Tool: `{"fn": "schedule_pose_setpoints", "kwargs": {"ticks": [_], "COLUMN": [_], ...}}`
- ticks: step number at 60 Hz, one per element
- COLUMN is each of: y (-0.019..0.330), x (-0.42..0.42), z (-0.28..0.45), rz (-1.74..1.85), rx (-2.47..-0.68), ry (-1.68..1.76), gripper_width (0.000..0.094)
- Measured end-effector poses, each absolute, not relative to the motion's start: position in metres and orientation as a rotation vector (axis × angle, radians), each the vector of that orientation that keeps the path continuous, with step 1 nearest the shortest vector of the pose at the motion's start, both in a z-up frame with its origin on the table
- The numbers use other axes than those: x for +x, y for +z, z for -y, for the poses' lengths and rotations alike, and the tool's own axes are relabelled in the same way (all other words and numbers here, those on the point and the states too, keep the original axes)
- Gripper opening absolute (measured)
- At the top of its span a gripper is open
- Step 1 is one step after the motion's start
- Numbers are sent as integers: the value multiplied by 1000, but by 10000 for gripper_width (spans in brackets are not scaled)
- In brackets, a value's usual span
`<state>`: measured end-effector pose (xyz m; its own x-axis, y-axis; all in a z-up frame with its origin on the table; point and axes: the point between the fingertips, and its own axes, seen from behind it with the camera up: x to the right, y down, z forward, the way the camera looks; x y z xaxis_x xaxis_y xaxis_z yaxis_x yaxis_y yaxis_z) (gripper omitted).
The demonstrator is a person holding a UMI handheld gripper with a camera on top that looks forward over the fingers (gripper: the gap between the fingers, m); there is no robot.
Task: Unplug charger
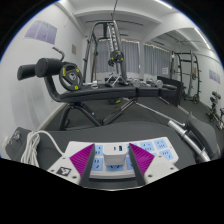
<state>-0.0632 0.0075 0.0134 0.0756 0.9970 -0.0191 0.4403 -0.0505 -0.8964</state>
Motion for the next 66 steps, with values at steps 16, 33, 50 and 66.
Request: {"fn": "schedule_pose_setpoints", "kwargs": {"ticks": [16,33,50,66], "y": [32,231,126,15], "x": [-68,-54,-26,-35], "z": [-13,-96,-206,-227], "rz": [1427,1253,1394,1511], "rx": [-1584,-1479,-1650,-1800], "ry": [987,1079,796,679], "gripper_width": [177,175,176,207]}}
